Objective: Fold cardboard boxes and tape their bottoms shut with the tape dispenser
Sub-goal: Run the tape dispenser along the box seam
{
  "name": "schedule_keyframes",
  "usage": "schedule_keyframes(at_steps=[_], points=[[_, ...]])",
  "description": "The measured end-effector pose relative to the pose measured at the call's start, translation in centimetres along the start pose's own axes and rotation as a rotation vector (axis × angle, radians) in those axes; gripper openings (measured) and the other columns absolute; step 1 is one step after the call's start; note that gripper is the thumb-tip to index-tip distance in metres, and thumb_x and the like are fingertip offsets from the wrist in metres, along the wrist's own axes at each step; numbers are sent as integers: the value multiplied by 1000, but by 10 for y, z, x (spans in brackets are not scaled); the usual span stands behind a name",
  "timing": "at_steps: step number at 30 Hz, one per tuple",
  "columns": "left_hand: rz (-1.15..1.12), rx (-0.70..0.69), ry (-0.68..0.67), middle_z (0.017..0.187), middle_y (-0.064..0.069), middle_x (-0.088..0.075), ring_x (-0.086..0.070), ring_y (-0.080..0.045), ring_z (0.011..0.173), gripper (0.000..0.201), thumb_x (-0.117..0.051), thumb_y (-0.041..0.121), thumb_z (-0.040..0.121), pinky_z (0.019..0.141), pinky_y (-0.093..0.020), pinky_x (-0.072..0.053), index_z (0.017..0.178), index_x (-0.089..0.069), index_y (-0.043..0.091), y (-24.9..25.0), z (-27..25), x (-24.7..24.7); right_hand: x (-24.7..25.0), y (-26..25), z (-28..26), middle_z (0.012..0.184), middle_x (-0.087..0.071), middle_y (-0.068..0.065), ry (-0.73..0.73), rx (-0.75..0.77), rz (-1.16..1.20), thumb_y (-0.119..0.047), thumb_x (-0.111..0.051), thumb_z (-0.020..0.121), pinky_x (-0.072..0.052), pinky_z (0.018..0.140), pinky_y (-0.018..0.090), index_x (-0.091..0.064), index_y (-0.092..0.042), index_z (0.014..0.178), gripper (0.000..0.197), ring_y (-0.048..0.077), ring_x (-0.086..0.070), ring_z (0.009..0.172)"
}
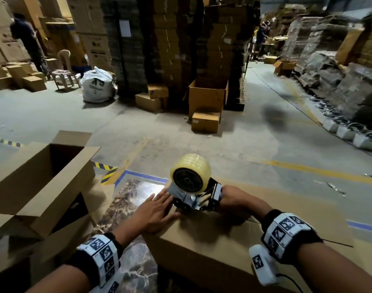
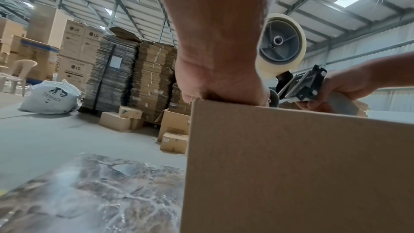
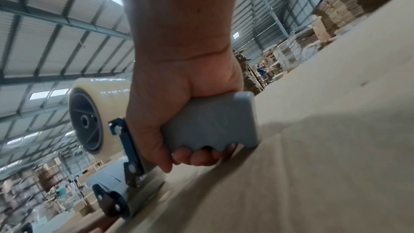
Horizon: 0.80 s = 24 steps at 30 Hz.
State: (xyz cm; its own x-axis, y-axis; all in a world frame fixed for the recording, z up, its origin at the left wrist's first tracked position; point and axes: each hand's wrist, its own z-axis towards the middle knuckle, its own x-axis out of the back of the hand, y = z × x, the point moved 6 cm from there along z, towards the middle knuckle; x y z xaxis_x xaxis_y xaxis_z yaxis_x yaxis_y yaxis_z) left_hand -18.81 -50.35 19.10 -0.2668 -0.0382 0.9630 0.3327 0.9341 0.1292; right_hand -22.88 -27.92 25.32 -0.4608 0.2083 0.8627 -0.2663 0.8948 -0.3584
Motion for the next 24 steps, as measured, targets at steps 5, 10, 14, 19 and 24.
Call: schedule_keyframes(at_steps=[5, 10, 14, 19, 24], points=[[-54, 13, 35, 165, -4, -5, 16, -24, 148, 117, 26, 80, 65, 122, -39, 7, 157, -9, 16, -35, -5, 2, 1, -26, 22, 61, -47, -4, 16, -46, 22, -15, -67, 82, -32, 49, 25, -44, -20, 62, 31, 10, -41, 53], [-160, -36, 37, 164, -3, -14, -1, -27, 151, 124, 30, 83, 61, 123, -35, 4, 157, -16, 20, -52, -2, -4, 1, -42, 33, 59, -45, -3, 25, -64, -3, -15, -68, 82, -31, 49, 27, -43, -19, 60, 34, 11, -40, 53], [-270, -33, 91, 161, 0, -20, -22, -24, 146, 109, 18, 82, 70, 120, -35, -21, 154, -25, 28, -58, 2, -11, 0, -34, 31, 63, -50, -3, 12, -114, 14, -18, -69, 82, -34, 53, 28, -47, -21, 63, 29, 11, -45, 56], [-224, -87, 110, 165, 7, 0, -5, -26, 151, 98, 17, 82, 73, 120, -46, -21, 156, -11, 38, -32, 16, -25, 4, 2, 6, 74, -65, 5, -14, -218, 52, -14, -73, 80, -45, 56, 28, -63, -10, 81, 10, 20, -62, 65], [-138, -90, 123, 164, 11, 7, 2, -29, 151, 104, 29, 83, 65, 120, -50, -20, 155, -4, 42, -15, 23, -26, -1, 20, -20, 71, -56, -7, 4, -212, -42, -23, -71, 84, -40, 55, 25, -53, -28, 74, 21, 13, -53, 62]])
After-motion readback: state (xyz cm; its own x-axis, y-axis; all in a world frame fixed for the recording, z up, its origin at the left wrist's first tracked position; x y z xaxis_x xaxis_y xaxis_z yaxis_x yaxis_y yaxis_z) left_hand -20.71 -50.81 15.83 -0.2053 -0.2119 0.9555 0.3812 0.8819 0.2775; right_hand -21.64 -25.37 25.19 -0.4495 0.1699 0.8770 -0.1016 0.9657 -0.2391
